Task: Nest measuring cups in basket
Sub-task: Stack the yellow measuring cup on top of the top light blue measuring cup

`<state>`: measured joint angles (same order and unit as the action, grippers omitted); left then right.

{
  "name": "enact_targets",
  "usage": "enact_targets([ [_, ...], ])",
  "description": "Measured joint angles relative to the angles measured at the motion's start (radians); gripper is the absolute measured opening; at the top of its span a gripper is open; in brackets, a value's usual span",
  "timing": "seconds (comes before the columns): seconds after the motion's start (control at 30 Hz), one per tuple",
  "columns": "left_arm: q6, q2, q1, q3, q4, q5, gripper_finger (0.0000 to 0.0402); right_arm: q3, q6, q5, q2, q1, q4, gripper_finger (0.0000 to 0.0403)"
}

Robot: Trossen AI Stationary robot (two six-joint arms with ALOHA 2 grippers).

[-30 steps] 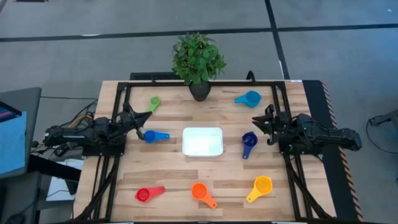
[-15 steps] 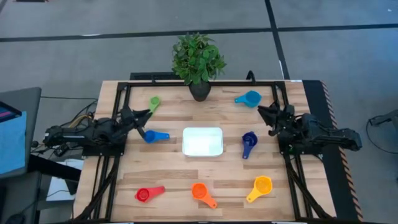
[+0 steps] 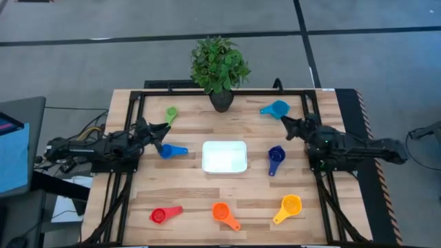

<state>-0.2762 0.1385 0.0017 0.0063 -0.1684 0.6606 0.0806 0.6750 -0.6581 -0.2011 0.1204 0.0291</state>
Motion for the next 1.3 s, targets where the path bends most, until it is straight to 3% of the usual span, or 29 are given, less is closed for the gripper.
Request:
enact_targets([
  [0.23,-0.055,0.158,-0.001,0.0,-0.109,-0.027,0.0096,0.119,0.161,-0.057,-0.201,0.0,-0.195,0.0108],
  [0.5,-0.095,0.34,-0.017,0.0,-0.297,-0.073,0.0096,0.312,0.288,0.038,-0.414,0.0,-0.496,0.0108],
  [0.67,-0.084,0.417,-0.03,0.006,-0.306,-0.049,0.0096,0.36,0.29,0.118,-0.487,-0.022,-0.523,0.0108],
  [0.9,-0.059,0.505,-0.03,0.01,-0.302,0.054,0.0096,0.366,0.325,0.067,-0.505,-0.008,-0.5,0.0108],
  [1.13,-0.052,0.536,-0.03,0.013,-0.327,0.08,0.0096,0.366,0.354,0.298,-0.53,-0.012,-0.533,0.0108],
  [1.3,-0.023,0.536,-0.03,0.014,-0.359,0.081,0.0096,0.366,0.452,0.38,-0.592,-0.074,-0.558,0.0108],
])
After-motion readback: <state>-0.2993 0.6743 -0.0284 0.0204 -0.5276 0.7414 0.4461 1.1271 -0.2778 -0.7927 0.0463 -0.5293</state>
